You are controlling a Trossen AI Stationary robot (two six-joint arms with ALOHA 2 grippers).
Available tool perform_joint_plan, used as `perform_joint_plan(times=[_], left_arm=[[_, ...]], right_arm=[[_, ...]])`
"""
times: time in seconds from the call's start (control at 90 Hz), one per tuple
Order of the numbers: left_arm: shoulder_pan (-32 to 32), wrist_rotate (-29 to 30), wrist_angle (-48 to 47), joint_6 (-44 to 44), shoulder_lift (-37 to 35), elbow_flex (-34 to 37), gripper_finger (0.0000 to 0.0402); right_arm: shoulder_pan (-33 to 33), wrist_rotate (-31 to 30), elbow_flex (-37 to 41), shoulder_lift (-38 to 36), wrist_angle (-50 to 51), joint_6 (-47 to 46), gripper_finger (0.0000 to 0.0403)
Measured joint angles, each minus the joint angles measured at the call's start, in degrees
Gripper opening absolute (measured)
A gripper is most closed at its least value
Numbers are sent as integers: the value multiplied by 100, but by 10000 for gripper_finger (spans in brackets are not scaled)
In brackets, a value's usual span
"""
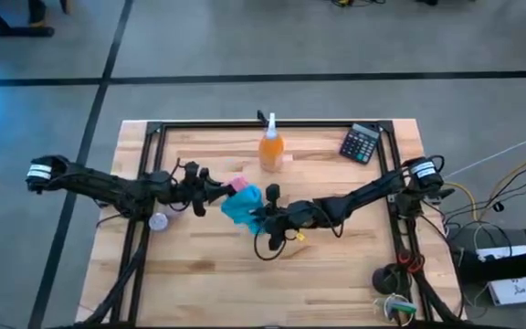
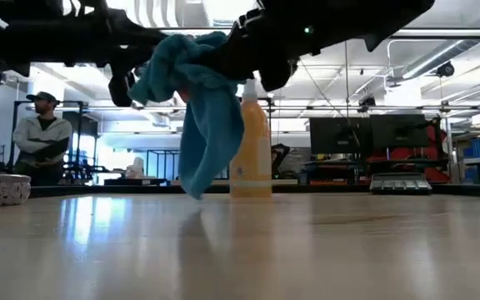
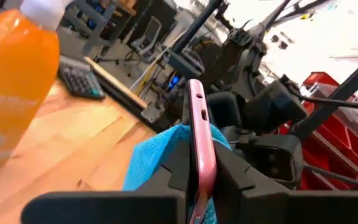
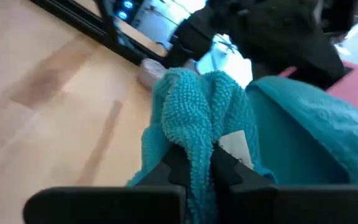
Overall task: Apply microfiber cloth
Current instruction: Wipe the back of the pink cellphone using microfiber cloth
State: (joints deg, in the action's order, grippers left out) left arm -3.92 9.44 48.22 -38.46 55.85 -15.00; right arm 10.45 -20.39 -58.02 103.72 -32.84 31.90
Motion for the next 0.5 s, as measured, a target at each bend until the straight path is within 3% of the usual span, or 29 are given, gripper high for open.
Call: perform_joint_plan(times=[0.211,0.5], left_arm=[[0,5,66,273,-20,4,14],[-16,-45,6,947,153,4,14]], right_arm=[[41,-810,13,-123,149,673,0],[49,-1705,173,-821,1109,473,0]])
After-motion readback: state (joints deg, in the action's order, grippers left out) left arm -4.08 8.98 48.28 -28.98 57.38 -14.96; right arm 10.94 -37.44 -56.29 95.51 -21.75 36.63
